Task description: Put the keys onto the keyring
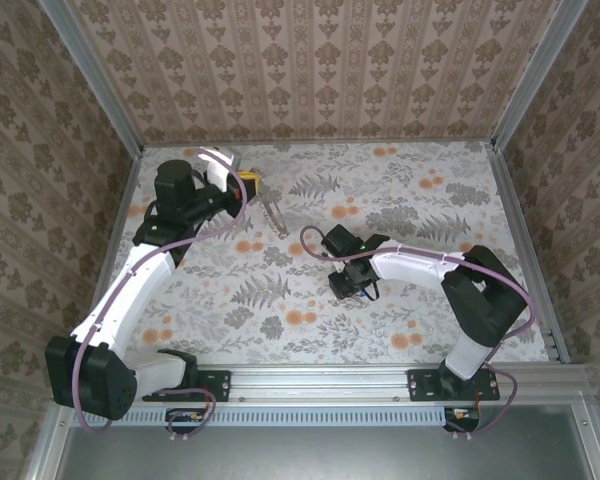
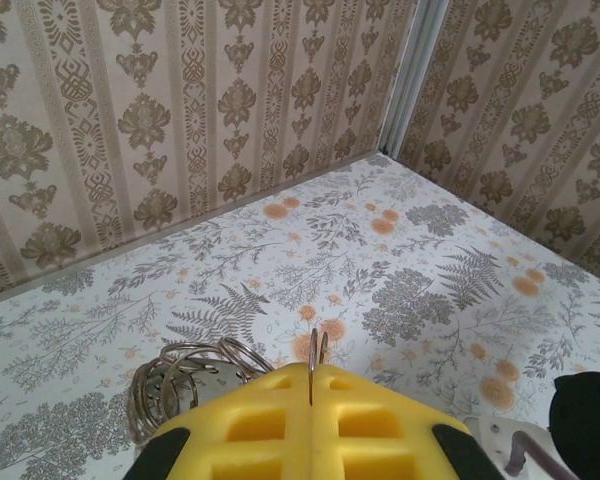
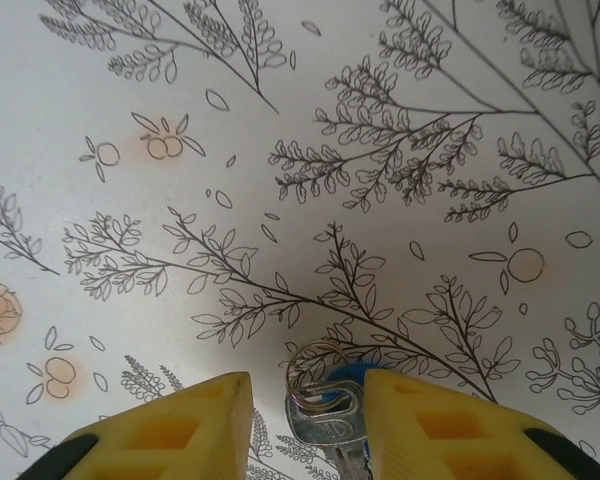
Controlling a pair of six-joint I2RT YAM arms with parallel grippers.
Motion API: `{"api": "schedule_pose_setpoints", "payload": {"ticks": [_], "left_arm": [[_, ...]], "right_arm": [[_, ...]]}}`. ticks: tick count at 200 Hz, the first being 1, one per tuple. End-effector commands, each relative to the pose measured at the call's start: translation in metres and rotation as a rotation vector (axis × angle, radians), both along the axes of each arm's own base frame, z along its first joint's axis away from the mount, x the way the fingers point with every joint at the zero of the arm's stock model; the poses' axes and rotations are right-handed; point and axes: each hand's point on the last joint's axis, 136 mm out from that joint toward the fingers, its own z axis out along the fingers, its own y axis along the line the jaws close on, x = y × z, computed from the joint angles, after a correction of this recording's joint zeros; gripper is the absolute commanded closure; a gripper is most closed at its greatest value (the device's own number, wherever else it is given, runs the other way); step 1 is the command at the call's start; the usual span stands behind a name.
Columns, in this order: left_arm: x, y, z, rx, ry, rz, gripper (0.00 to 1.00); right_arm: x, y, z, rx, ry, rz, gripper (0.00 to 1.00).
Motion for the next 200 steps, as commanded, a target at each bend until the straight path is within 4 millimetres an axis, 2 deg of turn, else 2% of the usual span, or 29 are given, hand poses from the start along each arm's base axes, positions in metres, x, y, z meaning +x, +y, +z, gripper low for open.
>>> {"api": "schedule_pose_setpoints", "payload": {"ticks": [1, 61, 131, 162, 200], "left_arm": [[-0.0036, 0.0020, 0.0182, -0.042, -0.051, -0.009, 1.00], [-0.0020, 0.0037, 0.0195, -0.057, -0.051, -0.007, 1.00], [-0.0019, 0.0042, 0.0203, -0.064, -0.050, -0.008, 1.00], [-0.0018, 0.0045, 0.0193, -0.064, -0.048, -0.008, 1.00], [-0.0017, 0.0045, 0.0195, -0.066, -0.050, -0.008, 1.00]], "right_arm": [[-0.0009, -0.0061, -0.0020, -0.065, 0.010, 0.007, 0.64], [0.0024, -0.0063, -0.0059, -0.102, 0.005, 0.011, 0.67], [0.0036, -0.0014, -0.0006, -0.101, -0.008, 0.025, 0.68], [-0.0008, 0.0010, 0.0000, -0.110, -0.001, 0.048, 0.65], [-0.0041, -0.0012, -0.0050, -0.134, 0.014, 0.056, 0.67]]}}
